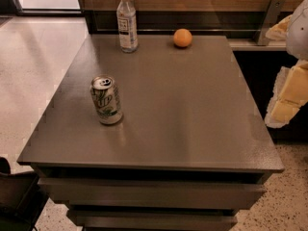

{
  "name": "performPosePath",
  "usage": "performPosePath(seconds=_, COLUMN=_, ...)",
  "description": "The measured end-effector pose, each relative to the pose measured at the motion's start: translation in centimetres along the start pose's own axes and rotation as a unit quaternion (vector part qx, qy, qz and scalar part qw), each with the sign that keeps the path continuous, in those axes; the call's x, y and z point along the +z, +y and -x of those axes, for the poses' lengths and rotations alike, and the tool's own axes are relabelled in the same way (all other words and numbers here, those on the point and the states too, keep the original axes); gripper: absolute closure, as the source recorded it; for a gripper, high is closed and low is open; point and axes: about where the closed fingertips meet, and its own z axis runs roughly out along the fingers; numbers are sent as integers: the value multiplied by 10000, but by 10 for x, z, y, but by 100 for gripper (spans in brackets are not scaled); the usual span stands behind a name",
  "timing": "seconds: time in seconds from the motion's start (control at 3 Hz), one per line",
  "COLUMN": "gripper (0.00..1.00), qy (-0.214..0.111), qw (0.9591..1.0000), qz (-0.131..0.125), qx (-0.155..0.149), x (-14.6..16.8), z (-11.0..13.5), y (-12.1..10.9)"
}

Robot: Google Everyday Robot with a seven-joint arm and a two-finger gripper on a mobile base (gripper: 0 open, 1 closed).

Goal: Knock 7up can over

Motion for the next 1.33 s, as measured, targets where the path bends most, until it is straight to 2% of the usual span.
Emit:
performPosePath(seconds=0.67, gripper=0, qy=-83, qw=10000, qz=-24, qx=4, x=0, z=2, y=-2)
performPosePath(seconds=1.0, gripper=0, qy=-565, qw=9984, qz=13, qx=-28, x=13, z=17, y=-8)
performPosePath(seconds=1.33, gripper=0, qy=-1365, qw=9904, qz=173, qx=-111, x=42, z=46, y=-11)
